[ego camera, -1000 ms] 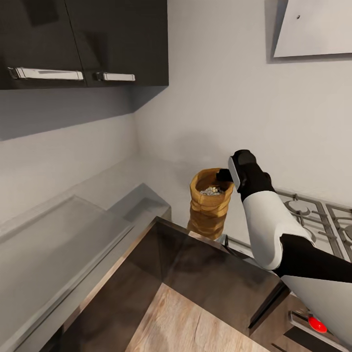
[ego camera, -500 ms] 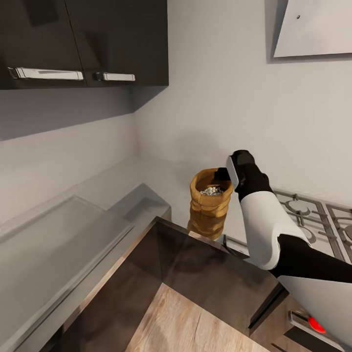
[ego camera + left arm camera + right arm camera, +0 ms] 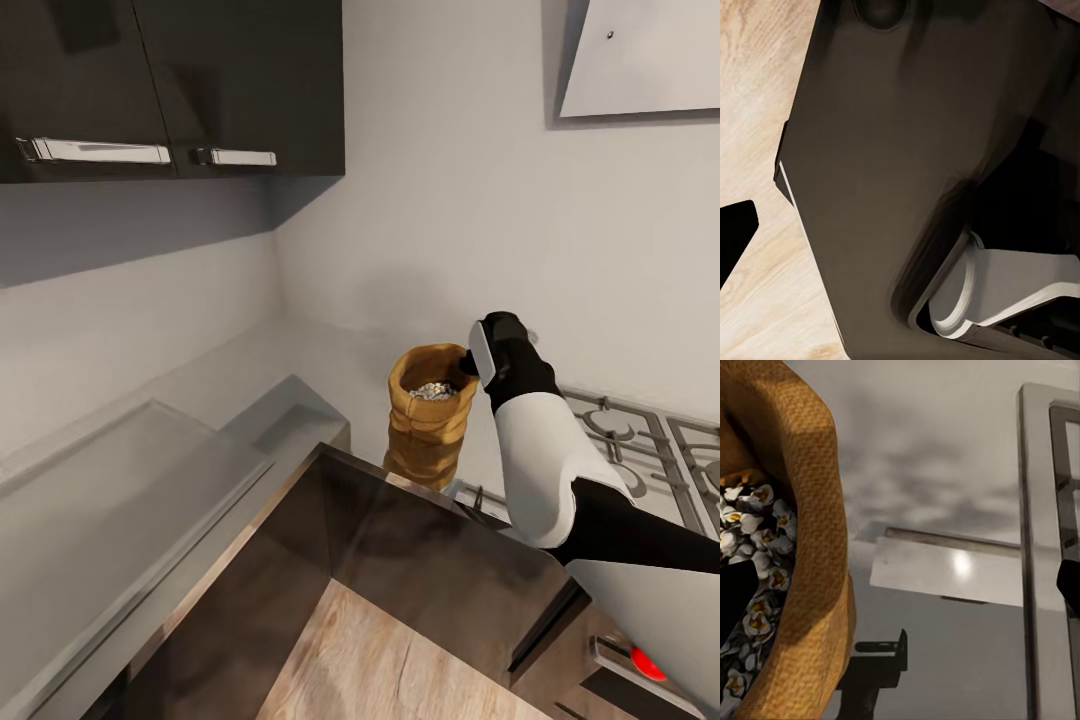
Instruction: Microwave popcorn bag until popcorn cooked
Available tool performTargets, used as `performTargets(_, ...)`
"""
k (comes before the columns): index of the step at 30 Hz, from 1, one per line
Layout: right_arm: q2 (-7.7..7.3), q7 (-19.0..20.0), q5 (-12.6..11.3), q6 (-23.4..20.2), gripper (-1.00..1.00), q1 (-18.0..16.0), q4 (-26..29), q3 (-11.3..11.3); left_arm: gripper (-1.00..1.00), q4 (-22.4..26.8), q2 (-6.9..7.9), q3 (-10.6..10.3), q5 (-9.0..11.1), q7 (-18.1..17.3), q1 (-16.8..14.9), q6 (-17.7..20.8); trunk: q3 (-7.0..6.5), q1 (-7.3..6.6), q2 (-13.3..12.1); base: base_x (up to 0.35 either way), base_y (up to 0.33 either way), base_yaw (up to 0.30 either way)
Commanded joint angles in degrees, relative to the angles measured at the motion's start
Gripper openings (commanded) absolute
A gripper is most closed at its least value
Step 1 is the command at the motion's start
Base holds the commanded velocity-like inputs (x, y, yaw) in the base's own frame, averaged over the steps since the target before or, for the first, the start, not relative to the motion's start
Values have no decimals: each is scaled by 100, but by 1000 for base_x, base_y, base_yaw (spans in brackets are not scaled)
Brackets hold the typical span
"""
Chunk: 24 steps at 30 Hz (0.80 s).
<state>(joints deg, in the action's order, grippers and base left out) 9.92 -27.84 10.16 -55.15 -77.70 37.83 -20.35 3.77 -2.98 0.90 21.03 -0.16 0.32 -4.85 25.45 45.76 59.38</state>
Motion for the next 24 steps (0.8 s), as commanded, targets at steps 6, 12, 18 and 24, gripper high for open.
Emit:
performTargets(6, 8, 47, 40, -31, 100, -6, -3, -30, 100, 10, -1, 7, 24, -2, 3, -7, 5, 1, 4, 0, 0, 0)
performTargets(12, 8, 60, 30, -30, 100, -5, -9, -38, 100, 10, -1, 7, 24, -3, 3, -7, 5, 1, 4, 0, 0, 0)
performTargets(18, 8, 67, -84, -126, 100, 0, 96, -46, 100, 11, -1, 21, 24, -2, 3, -7, 5, 1, 4, 0, 0, 0)
performTargets(24, 8, 60, -16, 68, 100, 0, 7, -48, 100, 10, -1, 22, 24, -2, 3, -7, 5, 1, 4, 0, 0, 0)
